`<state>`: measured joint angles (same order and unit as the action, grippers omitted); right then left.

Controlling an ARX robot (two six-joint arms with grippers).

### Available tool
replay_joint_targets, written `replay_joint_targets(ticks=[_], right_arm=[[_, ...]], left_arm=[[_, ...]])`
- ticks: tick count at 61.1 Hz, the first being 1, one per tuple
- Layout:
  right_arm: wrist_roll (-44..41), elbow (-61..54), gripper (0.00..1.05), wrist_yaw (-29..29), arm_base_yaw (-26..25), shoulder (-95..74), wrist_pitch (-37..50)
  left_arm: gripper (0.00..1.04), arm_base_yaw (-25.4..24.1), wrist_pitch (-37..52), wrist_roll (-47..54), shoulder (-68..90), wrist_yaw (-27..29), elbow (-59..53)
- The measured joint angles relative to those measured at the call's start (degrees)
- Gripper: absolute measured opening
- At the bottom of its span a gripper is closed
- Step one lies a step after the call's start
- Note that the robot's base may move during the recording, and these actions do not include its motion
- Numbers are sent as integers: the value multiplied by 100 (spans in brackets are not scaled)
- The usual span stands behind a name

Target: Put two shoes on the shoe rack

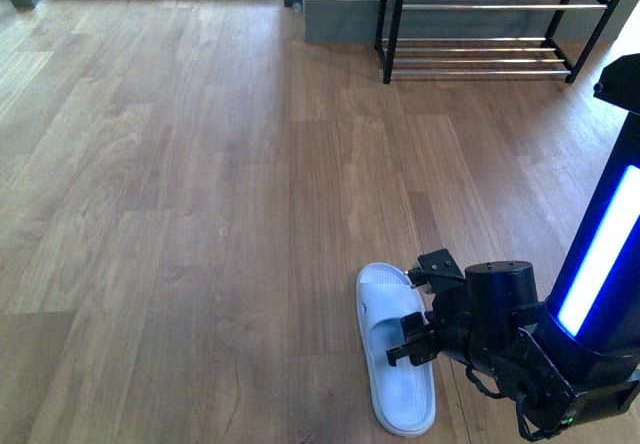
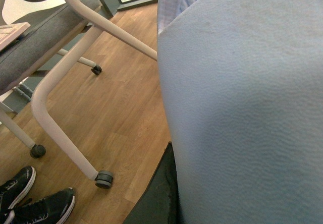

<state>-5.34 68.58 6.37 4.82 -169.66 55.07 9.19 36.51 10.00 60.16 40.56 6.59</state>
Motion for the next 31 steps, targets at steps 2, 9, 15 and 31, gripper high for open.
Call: replay_joint_targets(ticks=[2, 9, 15, 31], right_arm=[[0, 4, 35, -7, -9, -22, -2], [-55, 4, 19, -76, -39, -131, 72], [-107, 11, 6, -114, -46, -164, 103], [-15, 238, 2, -214, 0, -264, 72]], left_arm=[[2, 0, 0, 0, 0, 0, 0], [2, 0, 0, 0, 0, 0, 0], [2, 0, 0, 0, 0, 0, 0], [2, 0, 0, 0, 0, 0, 0]])
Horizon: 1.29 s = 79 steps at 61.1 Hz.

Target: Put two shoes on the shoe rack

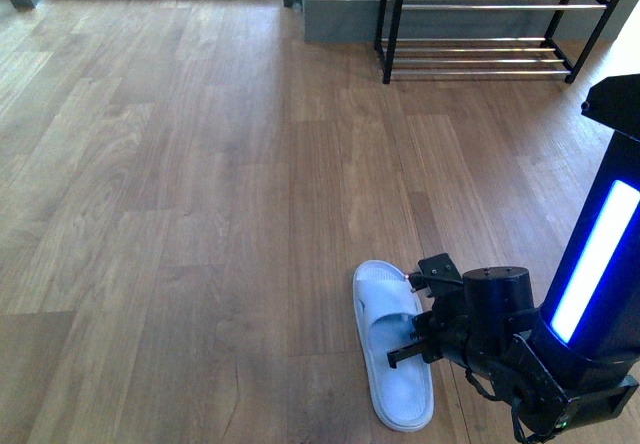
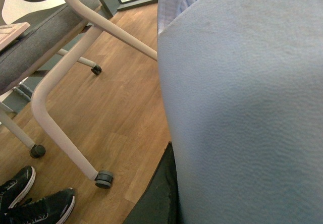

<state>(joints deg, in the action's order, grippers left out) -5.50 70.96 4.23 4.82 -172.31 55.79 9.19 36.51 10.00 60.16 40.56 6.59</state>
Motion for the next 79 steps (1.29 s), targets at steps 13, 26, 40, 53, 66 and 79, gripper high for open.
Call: replay_joint_targets(ticks=[13, 26, 40, 53, 66, 79], right_arm=[[-127, -385, 2, -13, -195, 328, -9], [-951, -1690, 2, 474, -739, 1897, 2], [-2087, -3576, 2, 1191, -1449, 5860, -621], [-2142, -4693, 2, 1600, -1775, 9125, -1982], [-2031, -5276, 2, 1416, -1576, 11643, -3062], [-1963, -5370, 2, 1355, -1532, 12098, -3150]], left_arm=[[2, 0, 0, 0, 0, 0, 0], [2, 0, 0, 0, 0, 0, 0], [2, 0, 0, 0, 0, 0, 0], [2, 0, 0, 2, 0, 0, 0], [2, 0, 0, 2, 0, 0, 0], [2, 0, 0, 2, 0, 0, 0]])
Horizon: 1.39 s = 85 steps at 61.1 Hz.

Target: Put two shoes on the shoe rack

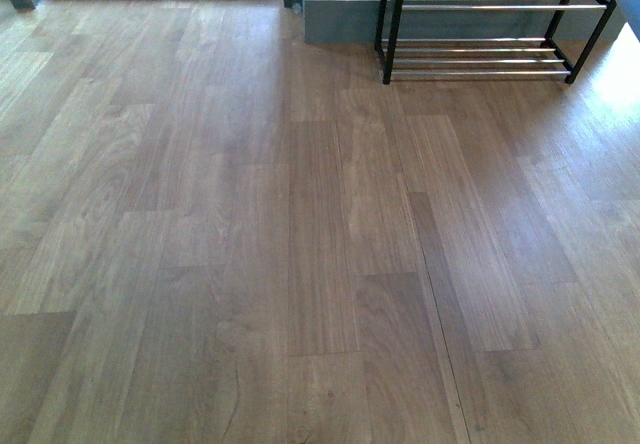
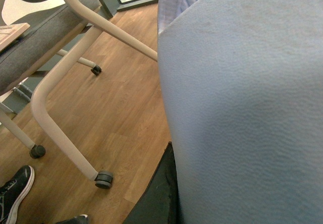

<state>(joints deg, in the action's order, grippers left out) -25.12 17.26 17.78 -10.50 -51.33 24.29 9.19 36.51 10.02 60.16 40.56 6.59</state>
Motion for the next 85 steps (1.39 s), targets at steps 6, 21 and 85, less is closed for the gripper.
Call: replay_joint_targets(ticks=[6, 21, 85], right_arm=[[2, -11, 2, 4, 0, 0, 0], [7, -9, 2, 35, 13, 7, -2], [7, -22, 2, 2, 22, 15, -9]], left_arm=[[2, 0, 0, 0, 0, 0, 0], [2, -4, -2, 0, 0, 20, 0], [2, 9, -9, 7, 0, -4, -11]])
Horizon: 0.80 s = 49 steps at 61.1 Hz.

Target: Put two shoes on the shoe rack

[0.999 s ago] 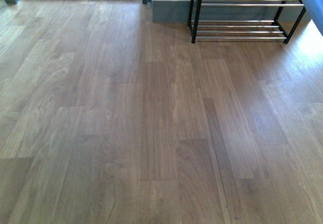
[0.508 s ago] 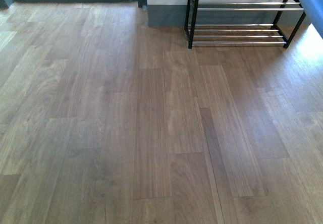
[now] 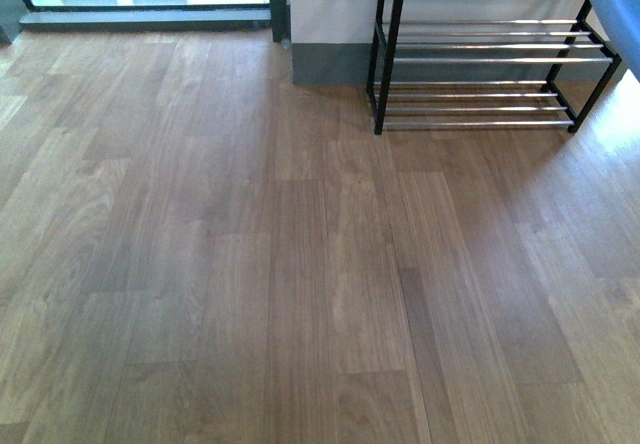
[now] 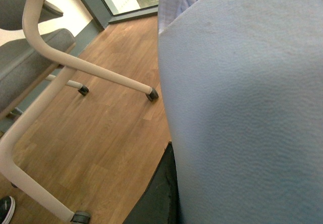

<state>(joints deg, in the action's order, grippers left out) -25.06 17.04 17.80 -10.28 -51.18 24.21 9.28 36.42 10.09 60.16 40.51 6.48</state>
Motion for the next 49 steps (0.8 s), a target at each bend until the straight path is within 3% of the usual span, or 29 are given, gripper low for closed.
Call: replay_joint_targets(ticks=[49], right_arm=[[0, 4, 2, -11, 0, 0, 0]], left_arm=[[2, -11, 0, 13, -2, 4, 2]])
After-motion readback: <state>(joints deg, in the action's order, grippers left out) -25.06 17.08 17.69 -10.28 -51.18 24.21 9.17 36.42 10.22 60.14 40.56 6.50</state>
